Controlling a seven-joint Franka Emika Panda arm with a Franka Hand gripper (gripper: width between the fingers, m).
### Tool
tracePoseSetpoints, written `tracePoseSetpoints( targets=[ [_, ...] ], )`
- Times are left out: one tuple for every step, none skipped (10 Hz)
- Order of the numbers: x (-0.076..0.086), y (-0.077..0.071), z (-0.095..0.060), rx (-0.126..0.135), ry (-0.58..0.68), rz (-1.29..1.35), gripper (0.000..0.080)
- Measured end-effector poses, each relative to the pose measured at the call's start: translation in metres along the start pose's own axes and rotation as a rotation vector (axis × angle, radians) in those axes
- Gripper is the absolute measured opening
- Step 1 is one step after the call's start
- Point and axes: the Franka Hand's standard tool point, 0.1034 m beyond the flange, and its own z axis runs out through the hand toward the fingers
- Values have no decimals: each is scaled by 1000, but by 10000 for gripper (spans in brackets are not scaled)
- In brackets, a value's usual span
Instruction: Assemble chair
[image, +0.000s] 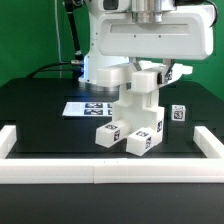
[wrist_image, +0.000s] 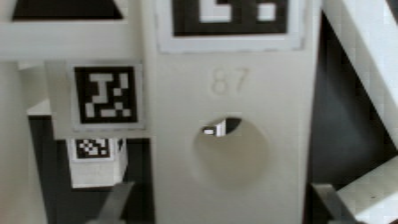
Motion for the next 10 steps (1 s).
tracePoseSetpoints(
  targets=[
    [0,-2,0,2,5,-3,289],
    [0,-2,0,3,7,-4,289],
    [0,-3,0,4,9,-5,289],
    [0,-3,0,4,10,-6,289],
    [0,-3,0,4,10,-7,289],
    [0,-3,0,5,11,-8,289],
    [0,-3,0,5,11,-8,289],
    [0,-3,0,5,11,-8,289],
    [0,-3,0,5,10,-8,289],
    [-1,-2,0,5,9,-11,289]
  ],
)
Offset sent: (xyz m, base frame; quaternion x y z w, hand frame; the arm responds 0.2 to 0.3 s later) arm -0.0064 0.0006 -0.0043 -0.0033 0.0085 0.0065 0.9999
